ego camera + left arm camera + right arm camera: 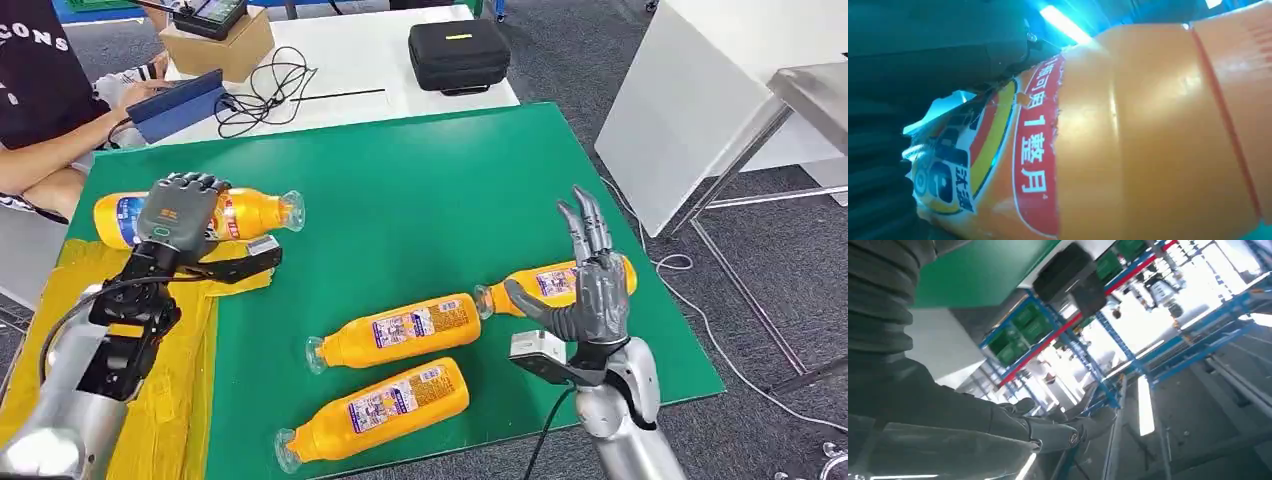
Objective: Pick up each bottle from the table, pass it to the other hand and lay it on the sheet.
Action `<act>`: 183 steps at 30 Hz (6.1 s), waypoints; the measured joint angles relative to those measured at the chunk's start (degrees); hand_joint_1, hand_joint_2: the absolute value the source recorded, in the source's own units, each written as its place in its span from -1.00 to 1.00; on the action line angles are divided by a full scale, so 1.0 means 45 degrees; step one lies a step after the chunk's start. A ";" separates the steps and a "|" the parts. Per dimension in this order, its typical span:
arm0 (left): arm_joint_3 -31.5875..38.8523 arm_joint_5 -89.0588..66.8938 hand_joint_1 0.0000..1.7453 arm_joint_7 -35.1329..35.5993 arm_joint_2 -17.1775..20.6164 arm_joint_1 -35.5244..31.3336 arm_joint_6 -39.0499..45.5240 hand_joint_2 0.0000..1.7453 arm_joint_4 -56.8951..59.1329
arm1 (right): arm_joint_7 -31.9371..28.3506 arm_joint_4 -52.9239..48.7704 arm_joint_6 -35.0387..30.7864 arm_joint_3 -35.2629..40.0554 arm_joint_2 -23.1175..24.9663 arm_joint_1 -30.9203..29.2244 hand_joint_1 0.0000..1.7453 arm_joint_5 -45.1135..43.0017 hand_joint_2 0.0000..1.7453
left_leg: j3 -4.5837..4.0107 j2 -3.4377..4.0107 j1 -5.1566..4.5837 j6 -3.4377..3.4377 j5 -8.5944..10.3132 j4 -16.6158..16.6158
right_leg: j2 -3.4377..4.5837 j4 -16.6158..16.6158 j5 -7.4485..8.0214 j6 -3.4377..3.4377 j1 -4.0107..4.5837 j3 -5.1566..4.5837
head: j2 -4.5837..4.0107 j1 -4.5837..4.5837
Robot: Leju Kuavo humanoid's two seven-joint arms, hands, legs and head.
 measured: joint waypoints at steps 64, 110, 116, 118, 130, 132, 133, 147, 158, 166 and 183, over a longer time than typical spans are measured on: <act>0.0491 0.1112 -1.00 0.1330 0.0026 -0.2034 -0.4891 -1.00 0.7139 | 0.0495 -0.0044 0.0753 -0.0871 0.0015 0.0578 -1.00 0.0413 1.00 | 0.0054 0.0030 0.0000 -0.0005 -0.0004 -0.0007 | 0.0034 0.0002 0.0000 -0.0003 0.0000 0.0039 | 0.0000 -0.0010; -0.1797 -0.0238 -1.00 0.5163 -0.0902 0.0738 -0.3997 -1.00 0.1913 | 0.1195 -0.0093 0.0622 -0.1177 0.1307 0.1326 -1.00 0.2589 1.00 | 0.0013 0.0006 0.0001 -0.0003 -0.0006 -0.0005 | 0.0010 0.0000 -0.0002 -0.0001 0.0002 0.0012 | 0.0000 -0.0010; -0.1293 0.1675 -1.00 0.0731 -0.0892 0.1472 -0.2871 -1.00 0.0444 | 0.1301 -0.0422 0.0510 -0.1322 0.1268 0.1595 -1.00 0.3165 1.00 | 0.0011 0.0003 0.0000 -0.0003 -0.0006 -0.0003 | 0.0006 0.0000 -0.0004 0.0000 0.0001 0.0011 | 0.0000 -0.0015; -0.1054 0.3569 -1.00 -0.1097 -0.0897 0.1836 -0.2944 -1.00 -0.0367 | 0.1433 -0.0579 0.0481 -0.1454 0.1156 0.1674 -1.00 0.3658 1.00 | 0.0008 0.0008 0.0000 -0.0002 -0.0010 -0.0004 | 0.0010 0.0000 -0.0005 0.0001 0.0000 0.0006 | 0.0000 -0.0010; 0.0151 1.0462 -1.00 -0.4080 -0.0897 0.2827 -0.4619 1.00 -0.3746 | 0.2059 -0.0797 0.1010 -0.2173 -0.0481 0.1518 -1.00 0.5591 1.00 | 0.0009 0.0005 -0.0001 -0.0005 -0.0017 -0.0004 | 0.0008 -0.0004 -0.0004 0.0002 0.0003 0.0008 | 0.0000 -0.0015; 0.0224 1.1076 -1.00 -0.4334 -0.0902 0.2907 -0.4775 1.00 -0.3891 | 0.2214 -0.0797 0.1425 -0.2168 -0.0656 0.1517 -1.00 0.6355 1.00 | 0.0009 0.0006 0.0004 -0.0005 -0.0018 -0.0004 | 0.0009 -0.0003 -0.0004 0.0001 0.0006 0.0007 | 0.0000 -0.0020; 0.0287 1.1611 -1.00 -0.4523 -0.0912 0.2978 -0.4916 1.00 -0.3989 | 0.2342 -0.0797 0.1878 -0.2163 -0.0836 0.1521 -1.00 0.6934 1.00 | 0.0009 0.0006 0.0004 -0.0005 -0.0018 -0.0004 | 0.0010 -0.0003 -0.0004 0.0001 0.0005 0.0007 | 0.0000 -0.0010; 0.1214 1.4761 -1.00 -0.5003 -0.0990 0.4712 -0.5625 1.00 -0.5576 | 0.0914 0.2362 0.7328 -0.2620 -0.4817 -0.0962 -1.00 0.5796 1.00 | 0.0008 0.0020 -0.0035 0.0020 -0.0013 0.0000 | 0.0016 -0.0009 0.0004 0.0012 -0.0037 0.0007 | 0.0000 -0.0015; 0.1379 1.4751 -1.00 -0.5139 -0.1198 0.4547 -0.5591 1.00 -0.5067 | 0.0452 0.6368 0.8005 -0.1483 -0.6105 -0.4040 -1.00 0.4701 1.00 | 0.0000 0.0004 -0.0029 0.0031 0.0002 0.0001 | 0.0003 -0.0004 0.0011 0.0021 -0.0030 0.0006 | 0.0000 -0.0019; 0.1384 1.4732 -1.00 -0.5285 -0.1276 0.4236 -0.5659 1.00 -0.4445 | 0.0097 0.8229 0.7874 -0.0900 -0.5809 -0.5171 -1.00 0.4284 1.00 | -0.0008 0.0003 -0.0031 0.0032 0.0001 0.0000 | 0.0001 -0.0005 0.0010 0.0021 -0.0032 0.0004 | 0.0000 -0.0010; 0.1365 1.4795 -1.00 -0.5261 -0.1640 0.3686 -0.5586 1.00 -0.3425 | -0.0219 1.2855 0.8073 0.0800 -0.4304 -0.7512 -1.00 0.4638 1.00 | -0.0004 0.0002 -0.0030 0.0037 0.0011 0.0002 | -0.0001 -0.0001 0.0012 0.0021 -0.0031 0.0005 | 0.0000 -0.0015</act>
